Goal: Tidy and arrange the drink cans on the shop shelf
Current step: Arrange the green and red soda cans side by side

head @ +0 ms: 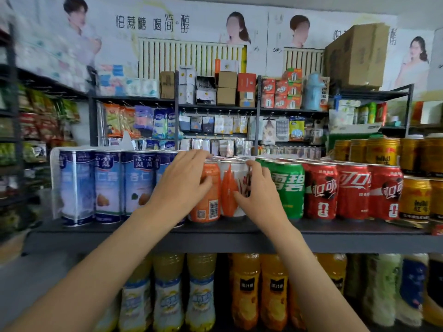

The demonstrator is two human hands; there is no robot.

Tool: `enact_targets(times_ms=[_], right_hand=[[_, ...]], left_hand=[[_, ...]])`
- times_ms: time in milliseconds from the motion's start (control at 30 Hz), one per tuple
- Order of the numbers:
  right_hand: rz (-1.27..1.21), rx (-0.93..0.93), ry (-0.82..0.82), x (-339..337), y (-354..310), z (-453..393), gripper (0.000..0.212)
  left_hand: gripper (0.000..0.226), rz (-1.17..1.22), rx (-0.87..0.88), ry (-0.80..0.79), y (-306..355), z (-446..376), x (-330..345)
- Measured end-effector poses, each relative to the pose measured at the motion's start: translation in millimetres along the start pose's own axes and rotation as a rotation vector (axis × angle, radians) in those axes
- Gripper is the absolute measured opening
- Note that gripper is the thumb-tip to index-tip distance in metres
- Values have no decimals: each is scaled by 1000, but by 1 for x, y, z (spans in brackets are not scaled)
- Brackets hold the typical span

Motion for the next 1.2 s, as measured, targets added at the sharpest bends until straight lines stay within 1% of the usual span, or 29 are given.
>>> enact_targets(times_ms=[100,200,267,333,400,500,600,633,667,700,767,833,867,900,1000,1067,1133,1200], right_hand=[[-56,47,-69,2,5,0,78],[-129,123,-141,12,7,3,94],[-221,198,-167,21,7,5,95],[-233,245,-133,28,8,5,93],[-170,270,-84,30,9,4,95],[14,278,-31,23,12,5,97],[183,239,-68,12,10,5,99],[210,237,-98,8,9,3,96],[232,235,-115,4,9,-1,89],[246,221,-110,-2,9,-6,75],[227,173,-37,-18,7,-21,43],[157,113,52,-33,4,-43,31],[133,84,58,-39,3,-56,28],[121,59,19,-42,2,-68,26],[123,22,-280,-31,5,-99,23],[134,3,-429,-20,9,-113,28],[136,-16,-510,-13,9,-123,36],[157,-32,-555,-6,6,-131,43]], left_hand=[[35,-142,49,21,-7,0,-12],[39,-154,1,-53,-15,-1,-17],[45,-155,-12,-113,-17,1,-17],[53,-168,-8,-137,-19,2,-16],[56,-182,-2,-139,-20,2,-16],[54,-183,6,-143,-23,-1,-16],[45,-178,30,-156,-23,-8,-15],[41,-179,35,-162,-23,-12,-16],[38,-174,35,-168,-23,-16,-17],[36,-158,33,-172,-23,-21,-17],[32,-101,38,-165,-21,-30,-19],[27,-61,63,-144,-16,-41,-18],[24,-52,64,-152,-13,-48,-16],[24,-48,53,-186,-10,-56,-14],[23,-54,-21,-396,-11,-82,1],[23,-67,-57,-518,-16,-98,10],[24,-118,-78,-620,-21,-108,18],[24,-121,-120,-706,-28,-113,25]])
Point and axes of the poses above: each hand's wrist, its own z-axis away from the middle knuckle, its own x-axis out of the palm, y = z × x, the point moved 3 cm from there along -z, towards the middle knuckle, and after that the axes turned 11 degrees about z, right-handed, at the moved point
